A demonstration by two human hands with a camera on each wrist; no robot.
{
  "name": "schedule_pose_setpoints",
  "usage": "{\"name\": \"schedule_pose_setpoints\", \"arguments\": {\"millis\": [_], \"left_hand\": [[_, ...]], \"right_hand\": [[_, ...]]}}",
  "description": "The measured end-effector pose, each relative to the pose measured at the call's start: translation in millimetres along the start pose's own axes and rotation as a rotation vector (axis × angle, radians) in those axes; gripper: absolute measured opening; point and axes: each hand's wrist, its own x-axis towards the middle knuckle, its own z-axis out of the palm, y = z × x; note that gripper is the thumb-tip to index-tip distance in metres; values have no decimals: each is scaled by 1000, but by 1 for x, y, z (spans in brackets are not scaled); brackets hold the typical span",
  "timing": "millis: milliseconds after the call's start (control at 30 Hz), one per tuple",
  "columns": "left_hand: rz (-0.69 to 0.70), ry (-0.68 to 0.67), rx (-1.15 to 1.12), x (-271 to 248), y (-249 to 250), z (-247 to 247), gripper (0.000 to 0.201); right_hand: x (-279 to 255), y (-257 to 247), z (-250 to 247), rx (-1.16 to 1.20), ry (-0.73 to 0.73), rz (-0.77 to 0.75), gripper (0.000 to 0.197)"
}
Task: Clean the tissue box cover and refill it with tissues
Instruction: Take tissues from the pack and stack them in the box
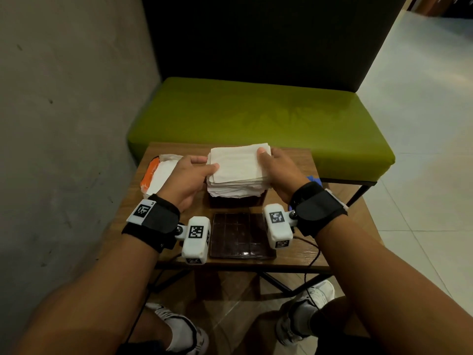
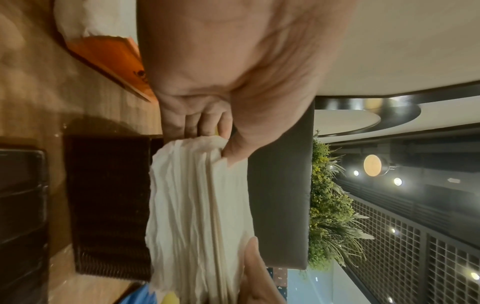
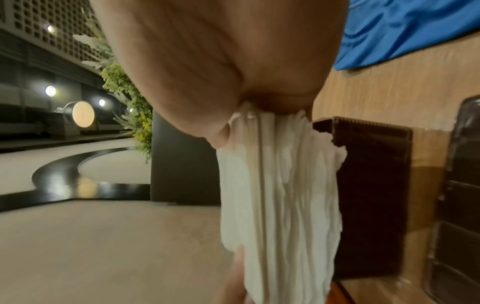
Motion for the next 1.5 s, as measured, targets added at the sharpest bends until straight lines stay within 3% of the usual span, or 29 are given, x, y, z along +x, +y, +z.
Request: {"name": "schedule_pose_setpoints", "arguments": {"millis": [133, 267, 433, 600, 800, 967, 1100, 1233, 1300, 1400, 1500], "left_hand": [[31, 91, 30, 33, -5, -2, 40], [82, 136, 149, 51, -6, 4, 36], [112, 164, 319, 62, -16, 4, 32], [201, 183, 511, 64, -18, 4, 28], [228, 146, 720, 66, -12, 7, 22], [173, 136, 731, 71, -18, 12, 30], [214, 142, 779, 74, -26, 8, 34], [258, 62, 884, 74, -34, 7, 23], [249, 0, 948, 73, -38, 6, 30], [244, -42, 1003, 72, -39, 7, 36], [179, -46, 989, 74, -40, 9, 37]], "right_hand": [[19, -15, -9, -30, 18, 37, 20], [36, -13, -9, -249, 107, 31, 15], [44, 1, 0, -474, 191, 11, 25], [49, 7, 5, -699, 206, -31, 12], [48, 12, 11, -806, 239, -73, 14], [46, 12, 12, -905, 197, -61, 19], [47, 10, 14, -970, 192, -64, 24], [51, 12, 17, -1095, 181, -98, 25], [49, 15, 19, -1174, 167, -125, 15], [50, 18, 23, -1304, 147, -181, 20], [53, 12, 17, -1266, 77, -189, 19]]}}
